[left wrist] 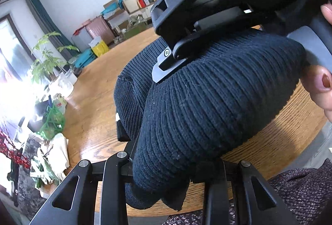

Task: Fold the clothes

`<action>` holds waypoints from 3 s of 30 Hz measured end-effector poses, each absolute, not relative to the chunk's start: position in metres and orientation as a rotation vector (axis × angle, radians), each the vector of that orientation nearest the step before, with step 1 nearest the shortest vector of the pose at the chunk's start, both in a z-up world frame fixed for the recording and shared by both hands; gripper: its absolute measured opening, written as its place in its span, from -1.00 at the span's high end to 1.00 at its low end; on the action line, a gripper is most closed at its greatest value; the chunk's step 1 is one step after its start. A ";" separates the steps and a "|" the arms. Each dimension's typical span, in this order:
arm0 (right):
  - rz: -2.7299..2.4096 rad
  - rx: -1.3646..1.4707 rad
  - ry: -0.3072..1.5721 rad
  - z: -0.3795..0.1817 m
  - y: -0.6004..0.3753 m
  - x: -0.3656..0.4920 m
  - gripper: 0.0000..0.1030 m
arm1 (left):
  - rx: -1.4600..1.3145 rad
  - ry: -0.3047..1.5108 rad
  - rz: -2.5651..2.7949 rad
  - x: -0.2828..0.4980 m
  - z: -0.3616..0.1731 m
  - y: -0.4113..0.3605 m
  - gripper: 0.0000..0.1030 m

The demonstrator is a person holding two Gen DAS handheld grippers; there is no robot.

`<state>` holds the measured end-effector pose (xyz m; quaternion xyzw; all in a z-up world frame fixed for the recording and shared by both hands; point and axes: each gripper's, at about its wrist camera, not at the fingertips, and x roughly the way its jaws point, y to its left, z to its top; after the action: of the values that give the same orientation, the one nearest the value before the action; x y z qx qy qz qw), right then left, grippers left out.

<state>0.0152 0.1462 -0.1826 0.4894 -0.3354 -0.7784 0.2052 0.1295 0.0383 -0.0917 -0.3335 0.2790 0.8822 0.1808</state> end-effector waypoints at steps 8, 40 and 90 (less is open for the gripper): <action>-2.474 1.086 -0.809 -0.109 0.181 0.091 -0.08 | -0.664 0.811 2.438 0.175 -0.042 0.076 0.35; -2.834 0.567 -0.802 0.092 0.546 -0.017 -0.07 | -0.193 0.948 2.436 0.053 0.112 0.447 0.34; -3.319 1.234 -0.442 -0.020 0.638 -0.092 0.12 | -0.879 -0.250 1.993 -0.035 0.034 0.417 -0.50</action>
<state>-0.0917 0.6378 -0.0197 0.3381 -0.1211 -0.9090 -0.2117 -0.0348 0.4171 0.0337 -0.3567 -0.1014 0.8085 0.4570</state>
